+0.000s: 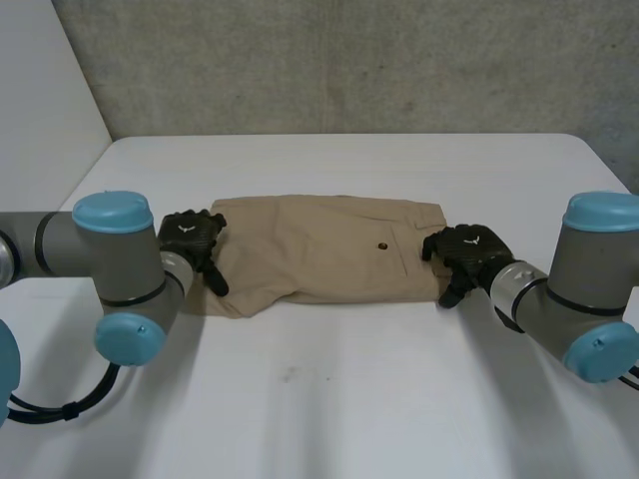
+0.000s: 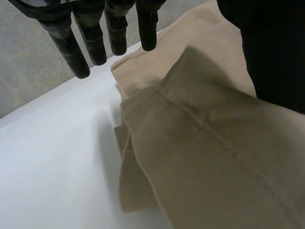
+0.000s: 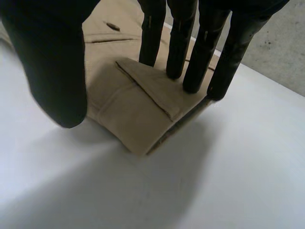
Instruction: Fold the shorts.
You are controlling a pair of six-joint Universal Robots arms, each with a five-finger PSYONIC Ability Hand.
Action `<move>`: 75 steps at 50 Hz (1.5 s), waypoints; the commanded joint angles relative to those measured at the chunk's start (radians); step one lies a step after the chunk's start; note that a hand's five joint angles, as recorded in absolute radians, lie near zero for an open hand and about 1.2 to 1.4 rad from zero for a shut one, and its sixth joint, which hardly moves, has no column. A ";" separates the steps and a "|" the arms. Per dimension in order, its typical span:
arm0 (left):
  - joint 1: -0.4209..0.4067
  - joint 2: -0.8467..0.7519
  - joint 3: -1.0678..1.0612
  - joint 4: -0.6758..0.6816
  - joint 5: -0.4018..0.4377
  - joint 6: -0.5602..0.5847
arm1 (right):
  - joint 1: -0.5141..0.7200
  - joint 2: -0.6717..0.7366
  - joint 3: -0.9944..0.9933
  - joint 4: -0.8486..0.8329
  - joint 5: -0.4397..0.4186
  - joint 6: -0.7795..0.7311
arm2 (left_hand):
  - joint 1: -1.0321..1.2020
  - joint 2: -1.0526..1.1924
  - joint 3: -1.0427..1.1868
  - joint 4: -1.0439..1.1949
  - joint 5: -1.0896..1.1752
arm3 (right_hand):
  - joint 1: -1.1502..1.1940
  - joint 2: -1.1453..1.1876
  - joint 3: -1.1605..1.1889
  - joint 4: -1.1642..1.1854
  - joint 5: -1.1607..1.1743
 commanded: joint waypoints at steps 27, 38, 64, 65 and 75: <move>-0.054 0.340 -0.151 -0.064 0.002 -0.033 | -0.124 -0.119 0.071 -0.011 0.114 -0.298 | -0.073 -0.075 -0.070 -0.076 -0.050 | 0.881 0.788 0.790 0.795 0.818; -0.042 0.444 -0.257 -0.077 0.037 -0.088 | -0.190 -0.195 0.051 0.143 0.114 -0.485 | -0.073 -0.075 -0.070 -0.076 -0.050 | 0.881 0.788 0.790 0.795 0.818; 0.009 0.467 -0.305 -0.072 0.050 -0.117 | 0.354 -0.101 -0.070 -0.004 -0.163 -0.640 | -0.073 -0.075 -0.070 -0.076 -0.050 | 0.881 0.788 0.790 0.795 0.818; 0.008 0.475 -0.302 -0.071 0.050 -0.119 | 0.370 -0.091 -0.058 -0.005 -0.199 -0.639 | -0.073 -0.075 -0.070 -0.076 -0.050 | 0.881 0.788 0.790 0.795 0.818; -0.020 0.495 -0.212 -0.068 0.045 -0.121 | 0.410 -0.052 -0.034 0.052 -0.337 -0.498 | -0.070 -0.072 -0.067 -0.073 -0.047 | -0.341 -0.434 -0.432 -0.426 -0.404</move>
